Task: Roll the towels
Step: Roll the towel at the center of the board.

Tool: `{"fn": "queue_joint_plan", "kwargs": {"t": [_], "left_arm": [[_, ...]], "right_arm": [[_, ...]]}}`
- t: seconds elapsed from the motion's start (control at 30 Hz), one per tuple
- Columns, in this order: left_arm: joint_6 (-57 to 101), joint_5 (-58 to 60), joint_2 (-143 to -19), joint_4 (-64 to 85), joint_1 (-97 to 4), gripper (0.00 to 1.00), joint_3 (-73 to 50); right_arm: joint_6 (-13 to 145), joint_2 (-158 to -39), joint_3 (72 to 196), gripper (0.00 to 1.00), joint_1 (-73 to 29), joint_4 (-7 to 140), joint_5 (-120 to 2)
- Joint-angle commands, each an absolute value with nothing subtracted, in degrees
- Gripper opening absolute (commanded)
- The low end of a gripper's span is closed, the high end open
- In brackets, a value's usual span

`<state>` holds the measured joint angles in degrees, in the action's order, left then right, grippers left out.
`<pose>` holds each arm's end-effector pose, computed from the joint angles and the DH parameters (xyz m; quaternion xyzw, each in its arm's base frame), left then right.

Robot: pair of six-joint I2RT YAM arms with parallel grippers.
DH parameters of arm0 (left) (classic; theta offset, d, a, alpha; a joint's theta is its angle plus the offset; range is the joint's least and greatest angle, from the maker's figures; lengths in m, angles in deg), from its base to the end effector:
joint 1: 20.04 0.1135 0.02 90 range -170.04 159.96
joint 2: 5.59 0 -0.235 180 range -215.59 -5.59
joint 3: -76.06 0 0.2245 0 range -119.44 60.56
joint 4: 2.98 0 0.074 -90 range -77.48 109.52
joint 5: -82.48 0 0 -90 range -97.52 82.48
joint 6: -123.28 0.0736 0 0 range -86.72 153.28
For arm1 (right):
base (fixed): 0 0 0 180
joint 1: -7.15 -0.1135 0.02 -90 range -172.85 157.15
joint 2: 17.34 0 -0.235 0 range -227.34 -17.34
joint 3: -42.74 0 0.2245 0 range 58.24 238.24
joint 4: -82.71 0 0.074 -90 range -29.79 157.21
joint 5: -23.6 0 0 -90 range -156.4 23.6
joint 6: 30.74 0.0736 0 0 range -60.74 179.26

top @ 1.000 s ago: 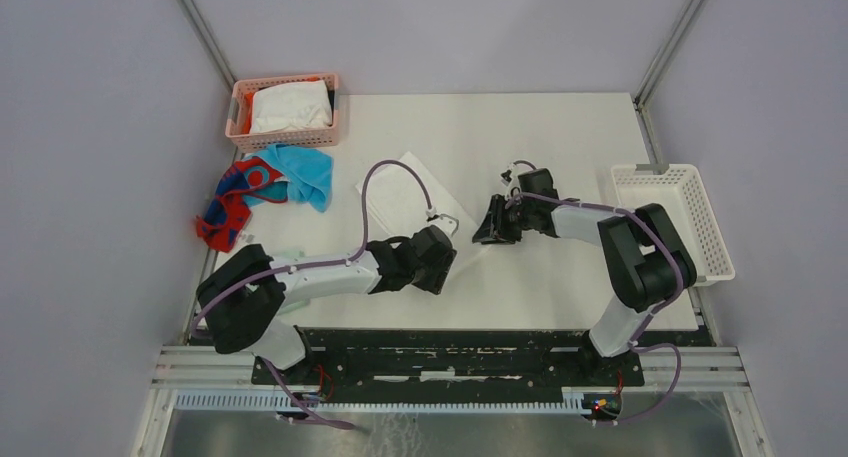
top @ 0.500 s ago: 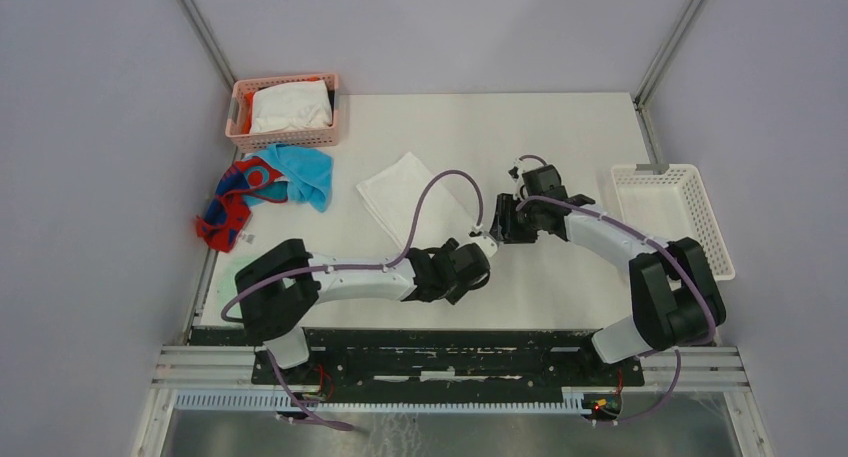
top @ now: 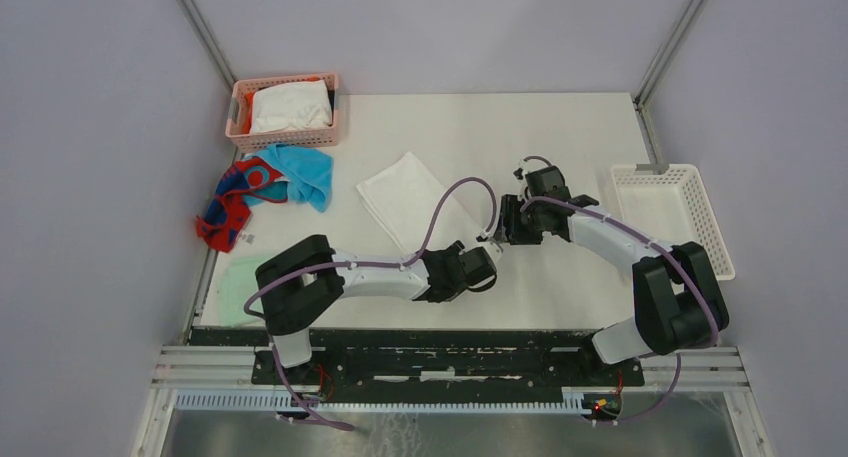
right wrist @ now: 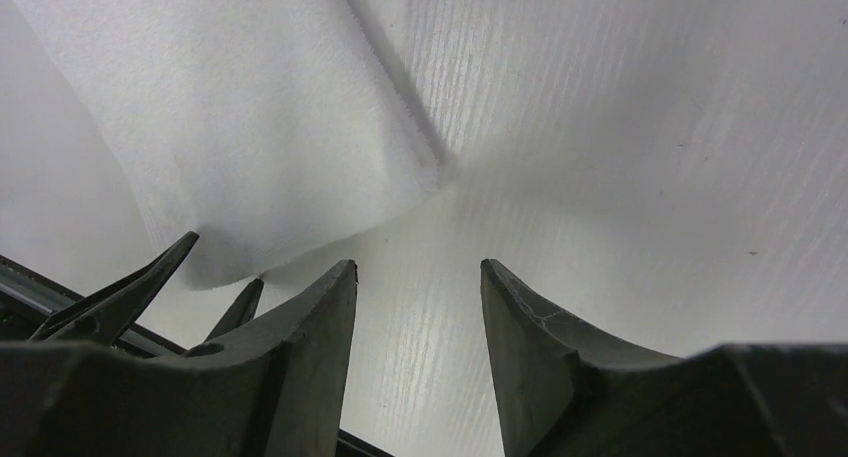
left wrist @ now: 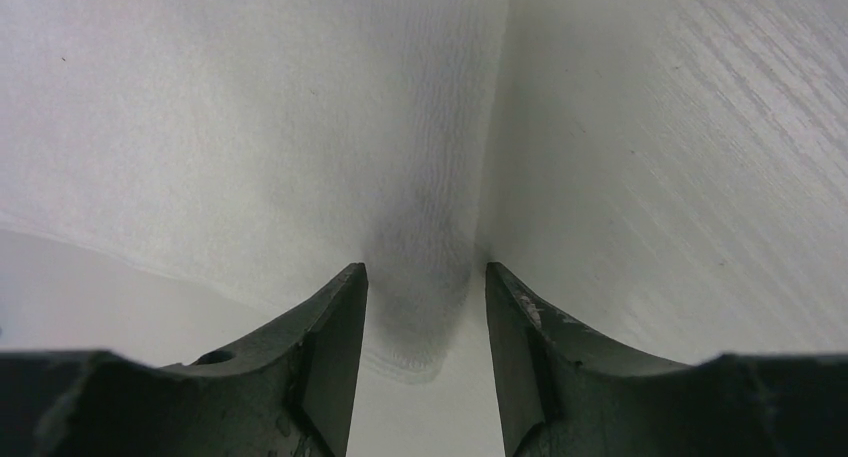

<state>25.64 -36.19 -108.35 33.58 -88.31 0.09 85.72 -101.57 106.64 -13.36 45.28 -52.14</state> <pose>0.1566 -0.2976 0.1177 0.4266 0.8427 0.0526 0.3242 0.2600 0.1166 0.1464 0.0151 0.9538 0.2192 0.2052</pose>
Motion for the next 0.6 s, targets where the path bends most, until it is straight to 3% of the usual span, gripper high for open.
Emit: {"fn": "queue_joint_plan", "kwargs": {"t": [0.0, 0.3, 0.57], "left_arm": [[28.76, -38.17, -109.75, 33.17, -88.58, 0.52, -1.30], [27.45, -35.67, -109.99, 32.85, -88.54, 0.22, -0.65], [22.69, -24.41, -106.79, 30.56, -83.70, 0.08, -0.93]], "right_arm": [[84.95, -99.07, 106.35, 0.57, -13.15, 45.61, -53.06], [86.93, -98.77, 106.24, 0.56, -13.15, 45.58, -53.19], [92.39, -99.13, 105.23, 0.55, -13.54, 45.98, -53.49]]}}
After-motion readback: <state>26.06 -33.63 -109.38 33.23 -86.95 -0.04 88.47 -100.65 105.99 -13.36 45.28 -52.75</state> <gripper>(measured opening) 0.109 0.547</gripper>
